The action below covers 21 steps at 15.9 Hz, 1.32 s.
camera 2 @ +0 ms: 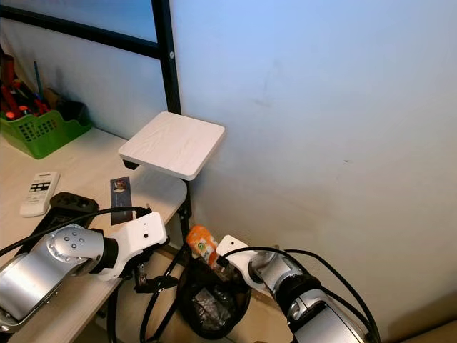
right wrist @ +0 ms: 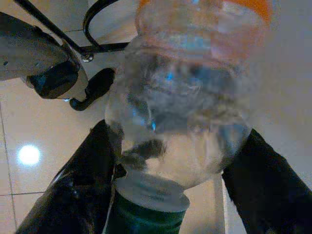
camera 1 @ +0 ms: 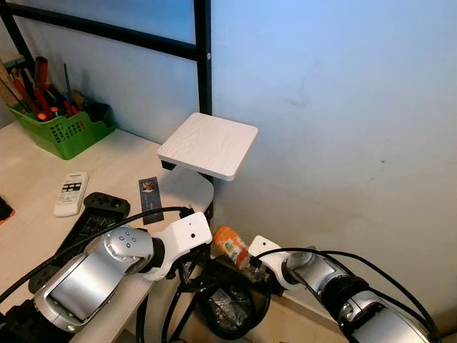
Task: Clean up the room
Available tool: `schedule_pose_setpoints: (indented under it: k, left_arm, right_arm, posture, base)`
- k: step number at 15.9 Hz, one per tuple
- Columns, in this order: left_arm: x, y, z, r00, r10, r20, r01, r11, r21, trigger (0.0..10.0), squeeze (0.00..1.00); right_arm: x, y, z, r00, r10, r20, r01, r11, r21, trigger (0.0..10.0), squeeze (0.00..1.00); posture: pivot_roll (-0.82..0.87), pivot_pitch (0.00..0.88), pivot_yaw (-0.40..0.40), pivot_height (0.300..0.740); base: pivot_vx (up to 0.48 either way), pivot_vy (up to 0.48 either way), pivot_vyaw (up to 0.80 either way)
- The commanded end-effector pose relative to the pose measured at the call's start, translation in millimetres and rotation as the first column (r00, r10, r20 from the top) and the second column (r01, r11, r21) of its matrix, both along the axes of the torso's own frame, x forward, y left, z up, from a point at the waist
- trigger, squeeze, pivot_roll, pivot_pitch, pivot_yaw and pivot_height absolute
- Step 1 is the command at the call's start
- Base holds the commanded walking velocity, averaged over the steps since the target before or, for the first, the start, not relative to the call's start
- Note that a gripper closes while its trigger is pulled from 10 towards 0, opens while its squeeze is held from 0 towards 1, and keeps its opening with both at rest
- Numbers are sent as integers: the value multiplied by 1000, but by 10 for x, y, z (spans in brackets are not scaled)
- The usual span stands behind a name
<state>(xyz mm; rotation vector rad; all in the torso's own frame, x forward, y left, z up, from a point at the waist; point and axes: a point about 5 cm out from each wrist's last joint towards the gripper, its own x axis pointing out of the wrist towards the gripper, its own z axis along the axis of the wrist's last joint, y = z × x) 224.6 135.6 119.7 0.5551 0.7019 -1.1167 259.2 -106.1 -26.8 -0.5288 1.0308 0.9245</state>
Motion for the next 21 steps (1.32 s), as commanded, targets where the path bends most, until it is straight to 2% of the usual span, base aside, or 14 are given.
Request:
schedule_pose_setpoints:
  k: [1,6,8,10,11,12,13,14,15,16,18,19,20,21]
  left_arm:
    - [20,-10,30,1000,-9,3,9,1000,5,10000,4]
    - [17,15,34,1000,0,1,0,1000,5,10000,0]
    - [29,12,32,999,34,9,-33,999,-14,10000,4]
    - [110,-23,9,978,195,72,-187,977,-105,10000,4]
    - [123,-25,0,971,226,74,-217,969,-120,10000,4]
    - [152,-20,-43,944,313,107,-296,944,-148,10000,0]
    - [175,-23,-71,905,383,187,-350,918,-184,10000,0]
    - [178,-24,-77,893,402,203,-366,910,-194,10000,0]
    - [151,-48,-113,863,464,197,-413,875,-251,10000,0]
    - [131,-47,-144,860,470,197,-419,872,-254,10000,0]
    - [106,-64,-168,843,489,224,-419,858,-297,10000,12]
    - [103,-81,-155,838,495,229,-415,851,-321,10000,12]
    - [94,-109,-136,834,501,232,-408,842,-352,10000,12]
    - [87,-119,-134,829,508,233,-410,836,-364,10000,12]
  right_arm:
    - [72,12,57,1000,0,18,0,1000,10,10000,1000]
    - [64,41,52,1000,-7,2,7,999,33,10000,1000]
    - [112,15,99,999,-25,25,24,998,58,10000,1000]
    - [208,-162,256,987,-133,90,117,981,156,10000,1000]
    - [214,-194,282,983,-151,101,133,976,172,10000,1000]
    - [192,-339,391,959,-243,146,205,951,231,10000,992]
    - [126,-545,557,908,-364,208,297,908,296,10000,0]
    - [104,-598,603,892,-394,223,318,896,312,10000,0]
    - [-4,-744,767,824,-496,274,392,848,356,10000,0]
    - [-49,-763,822,807,-525,271,405,826,392,10000,0]
    - [-143,-752,966,760,-578,297,403,778,483,10000,0]
    - [-167,-728,999,752,-583,307,391,770,504,10000,0]
    - [-236,-681,1024,742,-613,272,411,736,538,10000,0]
    - [-309,-614,1038,741,-612,277,398,732,553,10000,0]
  posture:
    - [-1,0,2,740]
    - [0,0,-3,740]
    - [4,0,1,740]
    - [-4,0,8,740]
    - [-4,0,8,740]
    - [-24,0,24,740]
    - [-30,0,27,740]
    - [-30,0,27,740]
    - [-38,0,30,740]
    - [-44,0,32,740]
    - [-46,0,30,740]
    - [-43,0,28,740]
    - [-38,0,24,740]
    - [-33,0,24,740]
  base:
    - [0,0,0]
    - [0,0,0]
    - [0,0,0]
    - [0,0,0]
    - [0,0,0]
    - [0,0,0]
    - [0,0,0]
    - [0,0,0]
    - [0,0,0]
    - [0,0,0]
    - [0,0,0]
    - [0,0,0]
    - [0,0,0]
    - [0,0,0]
